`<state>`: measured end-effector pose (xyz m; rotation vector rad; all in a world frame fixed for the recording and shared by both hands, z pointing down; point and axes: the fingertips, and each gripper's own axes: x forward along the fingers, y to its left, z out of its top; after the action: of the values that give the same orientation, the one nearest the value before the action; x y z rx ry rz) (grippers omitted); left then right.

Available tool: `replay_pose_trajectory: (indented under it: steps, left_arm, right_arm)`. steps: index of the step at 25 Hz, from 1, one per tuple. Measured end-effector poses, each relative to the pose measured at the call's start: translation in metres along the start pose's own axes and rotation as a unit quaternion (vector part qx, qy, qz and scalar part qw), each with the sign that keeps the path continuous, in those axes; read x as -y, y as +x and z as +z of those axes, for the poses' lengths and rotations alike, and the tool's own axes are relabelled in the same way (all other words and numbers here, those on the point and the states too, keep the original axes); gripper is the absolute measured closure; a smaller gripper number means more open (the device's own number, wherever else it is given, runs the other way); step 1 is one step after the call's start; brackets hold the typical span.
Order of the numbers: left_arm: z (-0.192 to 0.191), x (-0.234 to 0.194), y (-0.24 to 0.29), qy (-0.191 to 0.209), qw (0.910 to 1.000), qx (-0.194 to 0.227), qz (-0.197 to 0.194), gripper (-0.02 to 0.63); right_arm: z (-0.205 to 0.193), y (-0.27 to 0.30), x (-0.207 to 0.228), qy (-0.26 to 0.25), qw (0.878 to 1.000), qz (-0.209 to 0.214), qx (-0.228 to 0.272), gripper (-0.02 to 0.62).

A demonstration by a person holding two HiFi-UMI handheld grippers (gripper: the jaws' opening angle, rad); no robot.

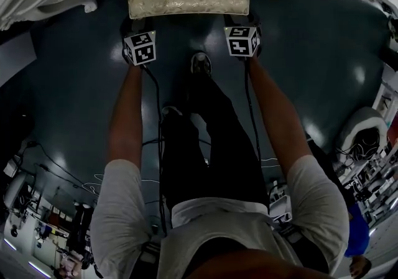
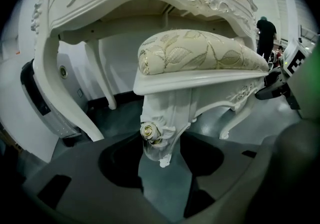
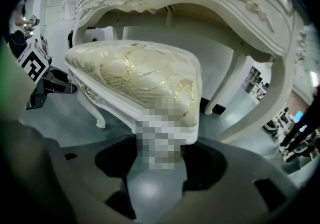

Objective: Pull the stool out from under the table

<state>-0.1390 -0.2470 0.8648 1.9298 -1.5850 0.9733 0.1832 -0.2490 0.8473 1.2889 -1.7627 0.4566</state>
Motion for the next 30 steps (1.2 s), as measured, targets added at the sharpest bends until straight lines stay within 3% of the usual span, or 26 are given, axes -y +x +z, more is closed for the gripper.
replay_pose_trajectory:
  steps: [13,30]
  left_arm:
    - [-0.011,0.002,-0.026,-0.015,0.9998,-0.01,0.008,0.367]
    - [-0.076,0.011,-0.079,-0.014,0.9999,-0.008,0.001,0.367]
  right_arm:
    - [-0.003,-0.019,-0.007,-0.009,1.0,0.005,0.0,0.301]
    - [-0.062,-0.067,-0.051,0.0,1.0,-0.006,0.012,0.301]
